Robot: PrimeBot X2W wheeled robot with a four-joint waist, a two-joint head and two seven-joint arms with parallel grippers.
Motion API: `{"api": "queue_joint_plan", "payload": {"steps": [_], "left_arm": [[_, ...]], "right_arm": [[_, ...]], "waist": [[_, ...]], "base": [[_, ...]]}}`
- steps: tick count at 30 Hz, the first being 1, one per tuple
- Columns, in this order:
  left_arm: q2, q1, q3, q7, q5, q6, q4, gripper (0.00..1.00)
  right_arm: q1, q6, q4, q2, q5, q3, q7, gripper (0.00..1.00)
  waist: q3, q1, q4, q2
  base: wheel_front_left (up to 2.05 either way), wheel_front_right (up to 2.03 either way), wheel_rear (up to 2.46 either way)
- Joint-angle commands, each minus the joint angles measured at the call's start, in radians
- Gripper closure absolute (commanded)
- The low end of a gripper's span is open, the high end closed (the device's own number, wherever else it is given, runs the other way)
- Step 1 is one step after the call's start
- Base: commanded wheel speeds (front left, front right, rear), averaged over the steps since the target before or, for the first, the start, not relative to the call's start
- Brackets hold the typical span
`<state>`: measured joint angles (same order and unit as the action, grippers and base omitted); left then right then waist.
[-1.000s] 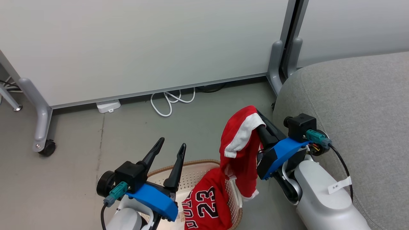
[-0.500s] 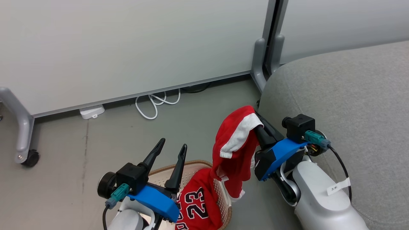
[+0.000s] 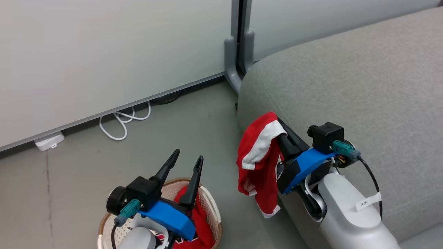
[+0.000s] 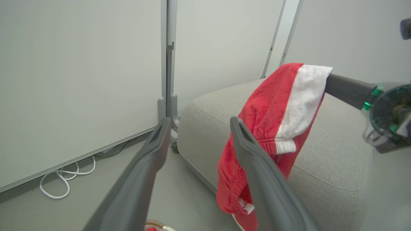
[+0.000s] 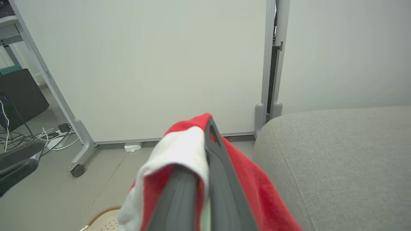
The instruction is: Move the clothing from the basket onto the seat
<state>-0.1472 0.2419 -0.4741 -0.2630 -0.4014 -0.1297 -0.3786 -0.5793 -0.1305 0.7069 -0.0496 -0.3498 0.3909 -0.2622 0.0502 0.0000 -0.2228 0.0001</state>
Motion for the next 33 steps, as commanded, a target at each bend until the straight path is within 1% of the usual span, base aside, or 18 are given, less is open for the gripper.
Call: {"api": "queue_joint_plan", "payload": {"steps": [1,8,17,24,29,33], "left_arm": [[-0.001,-0.012,0.002,-0.003,0.002,-0.001,-0.001,0.00],[0.010,-0.018,0.014,-0.003,0.006,-0.001,0.004,0.00],[0.004,-0.018,0.024,-0.003,0.015,-0.001,0.003,0.00],[0.004,-0.026,0.028,-0.003,0.018,-0.001,0.005,0.00],[0.003,-0.019,0.025,-0.003,0.026,-0.001,0.010,0.00],[-0.012,0.000,0.028,-0.003,0.034,-0.001,0.020,0.00]], "right_arm": [[0.009,0.000,-0.004,-0.001,-0.002,0.000,-0.004,1.00],[0.017,0.000,-0.003,-0.001,0.004,-0.008,-0.004,1.00],[0.030,0.000,-0.022,-0.001,-0.002,-0.021,-0.004,1.00],[0.039,0.000,-0.032,-0.001,-0.003,-0.028,-0.004,1.00],[0.040,0.000,-0.040,-0.001,-0.006,-0.040,-0.004,1.00],[-0.005,0.000,-0.040,-0.001,-0.020,-0.061,-0.004,1.00]], "waist": [[0.004,0.0000,-0.045,-0.0001],[0.007,0.0000,-0.119,-0.0001],[0.022,0.0000,-0.184,-0.0001],[0.026,0.0000,-0.213,-0.0001],[0.041,0.0000,-0.217,-0.0001],[0.072,0.0000,-0.219,-0.0001]], "base": [[0.00,0.00,0.00],[0.00,0.00,0.00],[0.00,0.00,0.00],[0.00,0.00,0.00],[0.00,0.00,0.00],[0.00,0.00,0.00]]}}
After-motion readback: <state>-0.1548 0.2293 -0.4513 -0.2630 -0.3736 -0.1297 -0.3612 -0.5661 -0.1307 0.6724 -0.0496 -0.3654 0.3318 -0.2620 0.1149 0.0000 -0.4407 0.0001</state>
